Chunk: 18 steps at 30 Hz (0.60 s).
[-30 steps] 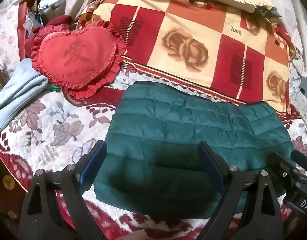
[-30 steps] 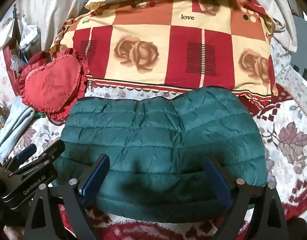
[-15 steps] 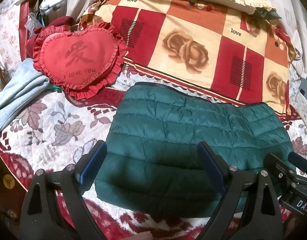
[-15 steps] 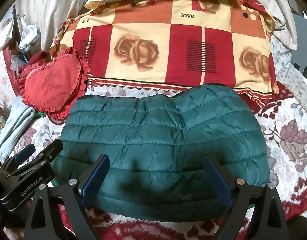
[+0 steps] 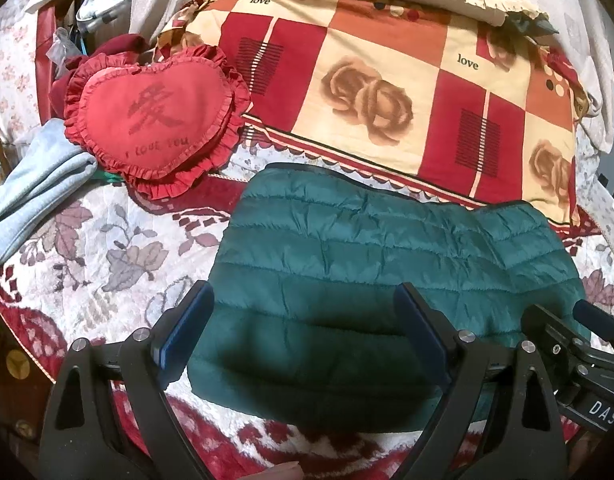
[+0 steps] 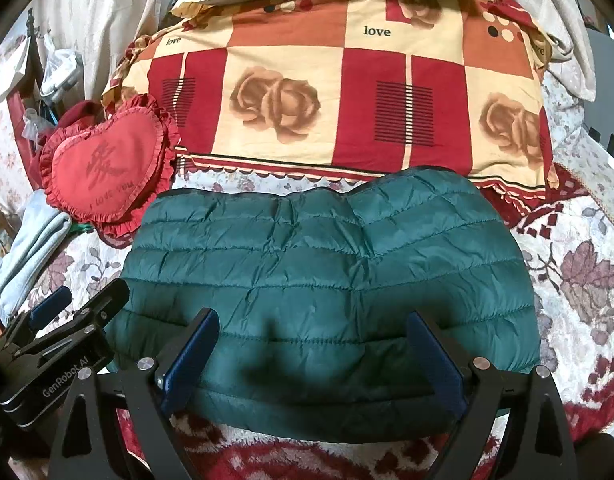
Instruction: Fold large clothes
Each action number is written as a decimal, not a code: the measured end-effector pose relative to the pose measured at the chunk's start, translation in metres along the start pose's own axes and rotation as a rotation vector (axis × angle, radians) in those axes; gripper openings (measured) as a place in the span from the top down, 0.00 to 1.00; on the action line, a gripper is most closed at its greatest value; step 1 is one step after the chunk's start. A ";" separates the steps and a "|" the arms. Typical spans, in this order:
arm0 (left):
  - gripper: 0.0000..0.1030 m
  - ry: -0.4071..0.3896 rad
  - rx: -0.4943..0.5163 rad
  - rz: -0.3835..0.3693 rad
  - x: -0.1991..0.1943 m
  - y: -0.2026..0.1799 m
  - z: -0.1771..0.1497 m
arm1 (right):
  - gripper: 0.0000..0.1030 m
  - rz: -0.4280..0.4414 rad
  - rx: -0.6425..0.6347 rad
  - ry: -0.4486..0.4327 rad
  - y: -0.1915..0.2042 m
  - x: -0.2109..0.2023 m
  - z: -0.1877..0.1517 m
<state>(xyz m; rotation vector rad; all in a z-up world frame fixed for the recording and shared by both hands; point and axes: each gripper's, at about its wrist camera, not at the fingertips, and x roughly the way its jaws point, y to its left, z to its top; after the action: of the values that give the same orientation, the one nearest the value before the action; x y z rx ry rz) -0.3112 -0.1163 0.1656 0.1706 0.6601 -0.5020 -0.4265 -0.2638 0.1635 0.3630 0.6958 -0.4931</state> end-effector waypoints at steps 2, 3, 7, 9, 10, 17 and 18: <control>0.11 0.004 -0.003 -0.003 0.000 0.000 0.000 | 0.09 -0.002 0.001 0.001 0.000 0.000 -0.001; 0.11 0.005 -0.004 -0.005 0.000 0.000 -0.001 | 0.09 -0.001 0.000 0.002 0.000 0.001 -0.001; 0.11 0.007 0.002 -0.008 0.001 0.000 -0.001 | 0.09 -0.001 -0.006 0.000 0.001 0.001 -0.001; 0.11 0.007 0.008 -0.006 0.001 -0.002 -0.001 | 0.09 -0.004 -0.013 0.001 0.001 0.002 -0.001; 0.11 0.007 0.011 -0.006 0.002 -0.002 -0.001 | 0.09 -0.005 -0.015 0.001 0.001 0.002 -0.001; 0.11 0.006 0.014 -0.004 0.002 -0.003 -0.003 | 0.09 -0.006 -0.016 0.002 0.001 0.001 -0.002; 0.11 0.007 0.013 -0.005 0.002 -0.003 -0.003 | 0.09 -0.006 -0.015 0.003 0.001 0.001 -0.002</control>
<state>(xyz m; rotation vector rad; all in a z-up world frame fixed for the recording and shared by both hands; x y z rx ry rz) -0.3130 -0.1183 0.1622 0.1825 0.6645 -0.5109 -0.4264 -0.2624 0.1609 0.3475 0.7034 -0.4923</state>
